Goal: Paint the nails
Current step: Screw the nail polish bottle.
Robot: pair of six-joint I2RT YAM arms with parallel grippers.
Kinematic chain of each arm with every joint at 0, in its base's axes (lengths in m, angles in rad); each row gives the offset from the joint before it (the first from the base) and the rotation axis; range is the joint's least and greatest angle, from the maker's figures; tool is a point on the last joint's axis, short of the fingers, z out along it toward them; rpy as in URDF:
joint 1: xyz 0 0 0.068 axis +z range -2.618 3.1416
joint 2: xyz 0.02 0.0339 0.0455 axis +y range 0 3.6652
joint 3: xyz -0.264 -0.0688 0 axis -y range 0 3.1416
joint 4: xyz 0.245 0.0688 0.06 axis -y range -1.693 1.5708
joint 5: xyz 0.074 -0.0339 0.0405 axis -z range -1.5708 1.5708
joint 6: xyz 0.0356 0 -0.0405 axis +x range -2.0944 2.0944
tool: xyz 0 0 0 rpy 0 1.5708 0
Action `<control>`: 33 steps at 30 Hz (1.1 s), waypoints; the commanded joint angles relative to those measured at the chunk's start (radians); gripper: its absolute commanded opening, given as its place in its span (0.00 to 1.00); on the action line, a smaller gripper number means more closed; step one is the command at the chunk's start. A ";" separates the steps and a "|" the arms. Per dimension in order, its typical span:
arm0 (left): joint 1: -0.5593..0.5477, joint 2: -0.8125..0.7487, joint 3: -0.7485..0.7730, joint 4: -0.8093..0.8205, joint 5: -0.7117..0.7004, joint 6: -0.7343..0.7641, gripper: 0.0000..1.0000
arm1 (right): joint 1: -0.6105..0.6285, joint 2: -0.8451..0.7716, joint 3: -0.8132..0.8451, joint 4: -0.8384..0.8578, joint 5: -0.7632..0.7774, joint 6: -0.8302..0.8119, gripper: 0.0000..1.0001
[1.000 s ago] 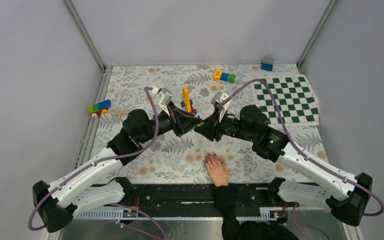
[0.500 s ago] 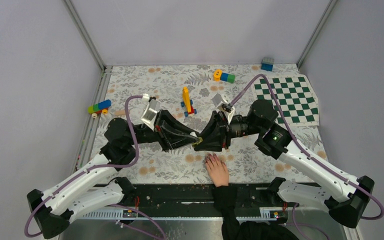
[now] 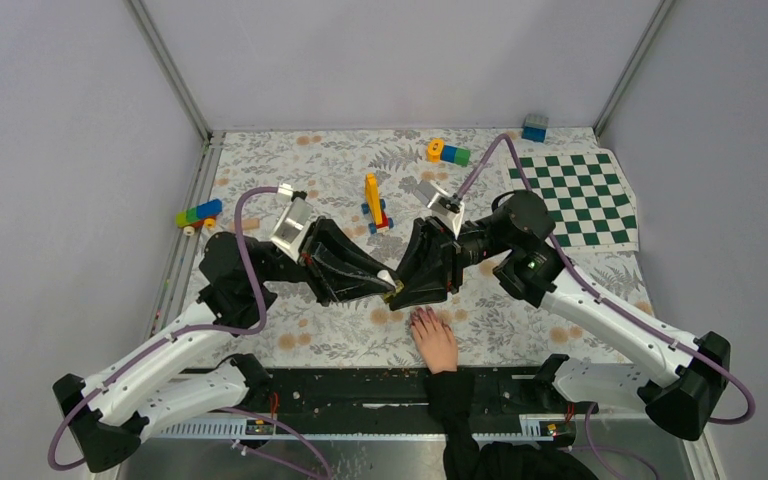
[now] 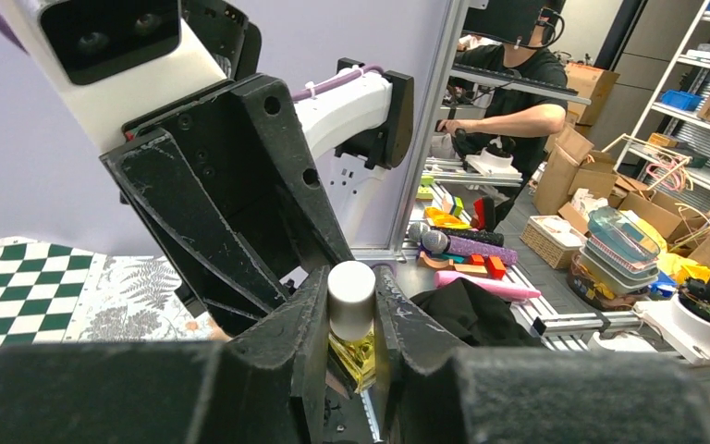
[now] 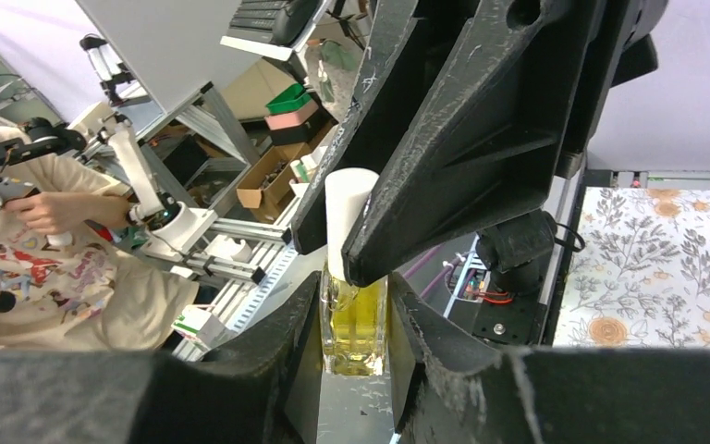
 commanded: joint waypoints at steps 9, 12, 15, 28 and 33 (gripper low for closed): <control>-0.043 0.019 0.082 -0.064 0.130 0.079 0.00 | -0.008 0.035 0.056 0.174 0.048 0.089 0.00; -0.043 -0.005 0.110 -0.255 0.032 0.218 0.45 | -0.008 0.017 0.044 0.113 0.082 0.032 0.00; -0.043 -0.038 0.137 -0.402 -0.080 0.308 0.72 | -0.008 -0.008 0.039 0.018 0.117 -0.061 0.00; -0.044 -0.168 0.089 -0.518 -0.607 0.410 0.97 | -0.009 -0.086 0.019 -0.265 0.277 -0.260 0.00; -0.044 -0.198 0.049 -0.456 -0.646 0.372 0.97 | -0.007 -0.094 0.015 -0.377 0.423 -0.335 0.00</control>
